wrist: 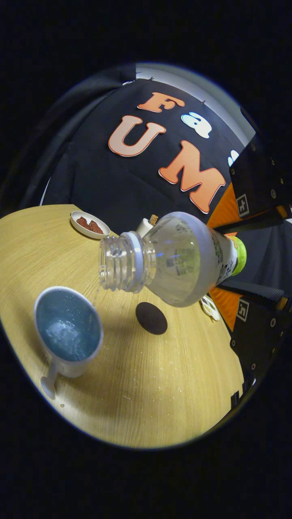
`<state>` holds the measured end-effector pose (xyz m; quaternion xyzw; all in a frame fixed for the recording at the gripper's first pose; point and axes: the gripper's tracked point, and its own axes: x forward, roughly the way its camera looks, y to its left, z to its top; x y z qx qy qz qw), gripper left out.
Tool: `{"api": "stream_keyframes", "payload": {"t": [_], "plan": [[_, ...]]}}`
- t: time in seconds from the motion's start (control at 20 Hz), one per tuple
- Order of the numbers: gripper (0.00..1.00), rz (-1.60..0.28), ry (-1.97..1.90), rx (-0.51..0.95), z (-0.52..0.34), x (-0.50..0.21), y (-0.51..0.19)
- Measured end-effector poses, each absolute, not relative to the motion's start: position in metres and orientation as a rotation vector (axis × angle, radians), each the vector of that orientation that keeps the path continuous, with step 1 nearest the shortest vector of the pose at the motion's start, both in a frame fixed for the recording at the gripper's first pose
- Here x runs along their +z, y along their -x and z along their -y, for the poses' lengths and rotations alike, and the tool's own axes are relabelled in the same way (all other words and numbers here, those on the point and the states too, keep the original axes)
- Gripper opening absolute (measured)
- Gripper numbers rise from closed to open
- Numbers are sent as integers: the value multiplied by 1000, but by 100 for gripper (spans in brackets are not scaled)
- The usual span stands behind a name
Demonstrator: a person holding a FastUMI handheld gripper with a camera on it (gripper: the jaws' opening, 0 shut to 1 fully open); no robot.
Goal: Take the bottle from table, then pour the juice into the cup, finally place the bottle on the coaster
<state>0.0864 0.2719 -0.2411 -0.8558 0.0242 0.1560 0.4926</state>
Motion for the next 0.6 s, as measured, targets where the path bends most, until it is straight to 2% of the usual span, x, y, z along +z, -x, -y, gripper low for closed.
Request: {"api": "stream_keyframes", "payload": {"t": [0.3,0.6], "plan": [[58,-178,1767,461,-268,-255,-76],[58,-308,1343,466,-257,-243,-69]]}}
